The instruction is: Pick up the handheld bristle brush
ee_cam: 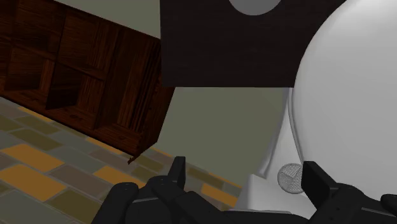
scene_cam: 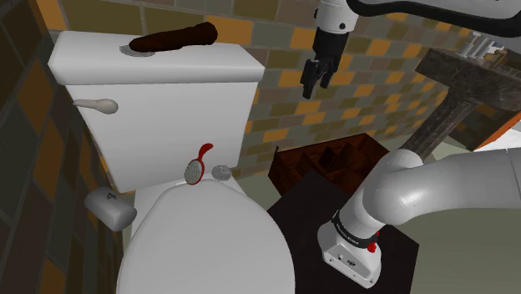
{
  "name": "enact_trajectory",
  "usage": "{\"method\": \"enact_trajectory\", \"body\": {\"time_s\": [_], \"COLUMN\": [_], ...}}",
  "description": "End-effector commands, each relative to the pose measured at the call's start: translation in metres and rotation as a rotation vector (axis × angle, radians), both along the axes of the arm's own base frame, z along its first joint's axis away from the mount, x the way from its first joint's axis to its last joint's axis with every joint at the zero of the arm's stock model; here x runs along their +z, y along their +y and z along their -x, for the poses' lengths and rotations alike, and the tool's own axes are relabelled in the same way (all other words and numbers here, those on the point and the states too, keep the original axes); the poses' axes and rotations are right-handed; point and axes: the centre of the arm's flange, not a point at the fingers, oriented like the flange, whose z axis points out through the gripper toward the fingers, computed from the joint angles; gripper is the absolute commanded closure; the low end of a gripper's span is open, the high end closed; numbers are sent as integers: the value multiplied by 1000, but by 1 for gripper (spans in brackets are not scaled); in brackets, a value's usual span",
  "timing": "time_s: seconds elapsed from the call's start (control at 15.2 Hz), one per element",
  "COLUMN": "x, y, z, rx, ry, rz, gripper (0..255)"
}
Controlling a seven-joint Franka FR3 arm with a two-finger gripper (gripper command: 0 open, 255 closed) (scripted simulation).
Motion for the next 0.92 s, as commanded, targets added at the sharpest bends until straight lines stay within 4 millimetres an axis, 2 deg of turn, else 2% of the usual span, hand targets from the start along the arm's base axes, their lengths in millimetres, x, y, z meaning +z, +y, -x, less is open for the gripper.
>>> {"method": "enact_trajectory", "body": {"time_s": [0.0,0.4,0.86], "x": [0,-56,-121], "y": [0,56,117], "z": [0,-11,-38], "rx": [0,-154,-334], "ry": [0,-47,-103], "rz": [0,21,46], "gripper": [0,0,0]}}
